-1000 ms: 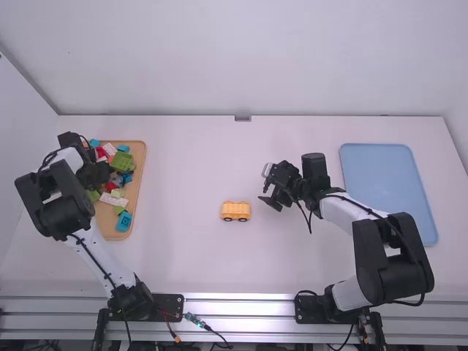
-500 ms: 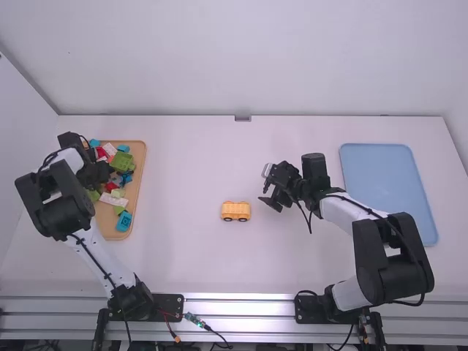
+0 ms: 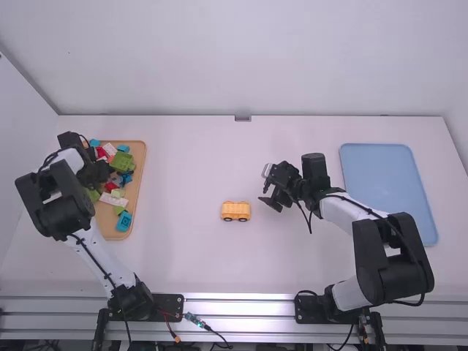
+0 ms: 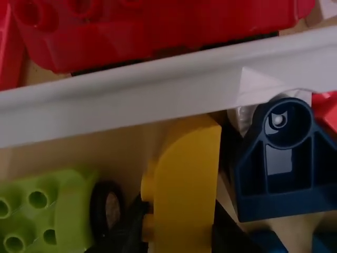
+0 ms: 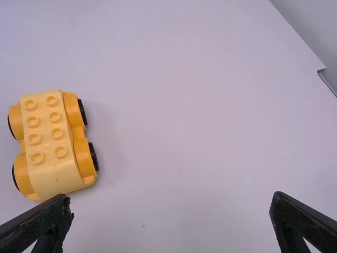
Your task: Assemble lego blocks to make yellow taxi
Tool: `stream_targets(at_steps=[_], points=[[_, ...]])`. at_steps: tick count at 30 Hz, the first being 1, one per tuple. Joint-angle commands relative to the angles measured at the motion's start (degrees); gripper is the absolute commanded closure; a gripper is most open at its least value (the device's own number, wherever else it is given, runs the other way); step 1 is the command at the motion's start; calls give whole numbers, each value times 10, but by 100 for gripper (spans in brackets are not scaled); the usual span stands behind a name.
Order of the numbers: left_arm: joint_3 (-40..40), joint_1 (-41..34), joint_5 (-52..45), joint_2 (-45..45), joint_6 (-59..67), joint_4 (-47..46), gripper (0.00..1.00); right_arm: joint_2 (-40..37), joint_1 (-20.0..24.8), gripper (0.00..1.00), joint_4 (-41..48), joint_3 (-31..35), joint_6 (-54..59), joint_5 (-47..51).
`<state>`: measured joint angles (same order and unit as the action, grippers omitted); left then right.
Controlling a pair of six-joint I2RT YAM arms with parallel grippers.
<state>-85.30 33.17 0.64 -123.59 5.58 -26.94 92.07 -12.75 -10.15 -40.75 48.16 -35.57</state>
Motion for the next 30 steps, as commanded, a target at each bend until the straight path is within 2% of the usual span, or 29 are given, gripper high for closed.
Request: stream_targets(at_steps=[1, 3, 11, 17, 26, 30], points=[[12, 2, -4, -10, -2, 1, 78, -13, 0, 1, -1, -5, -4, -4], [12, 2, -4, -6, -2, 0, 85, -13, 0, 1, -1, -5, -3, -4], [3, 2, -56, 24, -2, -13, 91, -13, 0, 1, -6, -5, -4, -5], [3, -14, -24, 58, -2, -22, 98, -13, 0, 1, -5, -6, -4, -6], [10, -54, 4, 110, 2, -27, 98, -14, 0, 1, 12, -50, -137, -5], [32, -80, 53, 131, 1, -8, 98, -13, 0, 1, 22, -67, -174, -4]])
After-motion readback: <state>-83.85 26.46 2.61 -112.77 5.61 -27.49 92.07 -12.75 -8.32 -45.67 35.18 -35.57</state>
